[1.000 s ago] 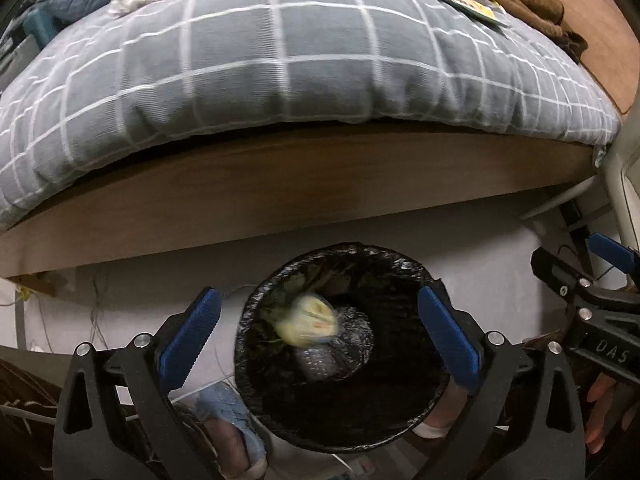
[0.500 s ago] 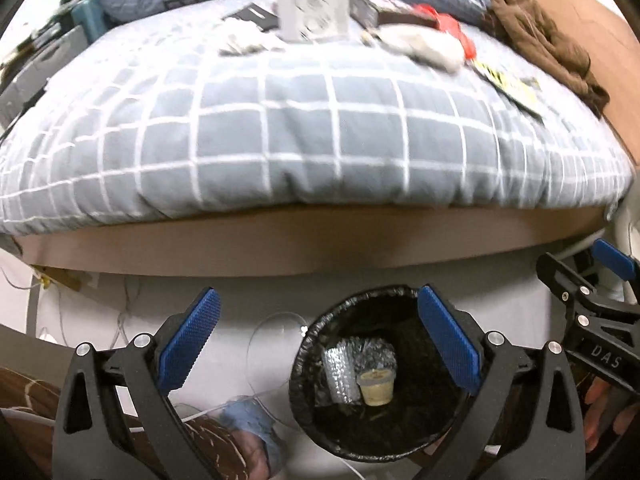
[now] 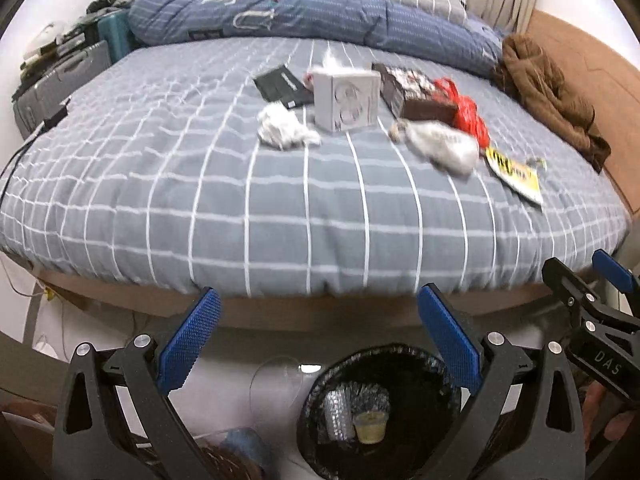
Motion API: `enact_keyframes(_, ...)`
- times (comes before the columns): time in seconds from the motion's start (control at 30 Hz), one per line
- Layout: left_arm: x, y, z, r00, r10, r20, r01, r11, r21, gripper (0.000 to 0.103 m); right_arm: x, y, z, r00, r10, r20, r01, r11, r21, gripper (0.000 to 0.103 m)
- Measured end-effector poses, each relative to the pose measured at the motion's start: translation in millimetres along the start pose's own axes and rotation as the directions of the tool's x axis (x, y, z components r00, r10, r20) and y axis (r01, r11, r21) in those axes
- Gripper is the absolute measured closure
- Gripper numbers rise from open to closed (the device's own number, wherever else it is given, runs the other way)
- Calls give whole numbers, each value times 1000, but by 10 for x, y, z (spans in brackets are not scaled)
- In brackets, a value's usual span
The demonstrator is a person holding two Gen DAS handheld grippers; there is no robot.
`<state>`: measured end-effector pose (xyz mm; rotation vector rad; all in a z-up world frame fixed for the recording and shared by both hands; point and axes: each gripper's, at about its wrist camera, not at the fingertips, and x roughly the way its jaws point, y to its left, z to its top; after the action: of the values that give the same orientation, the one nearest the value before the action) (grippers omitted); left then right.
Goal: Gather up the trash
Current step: 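Move both grippers back over the bed toward the tissue and cotton-pad bag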
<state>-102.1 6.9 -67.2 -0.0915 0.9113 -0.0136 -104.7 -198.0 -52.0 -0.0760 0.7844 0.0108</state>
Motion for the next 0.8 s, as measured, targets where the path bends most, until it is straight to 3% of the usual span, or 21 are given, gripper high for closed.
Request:
enact_keyframes(0.4, 26, 61, 407, 998, 18, 64, -18, 1000, 4, 6, 118, 109, 445, 997, 26, 69, -25, 1000, -18, 8)
enact_keyframes(0.8, 369, 255, 829, 996, 52, 71, -51, 999, -4, 6, 564, 247, 722, 998, 26, 50, -23, 998, -65, 8)
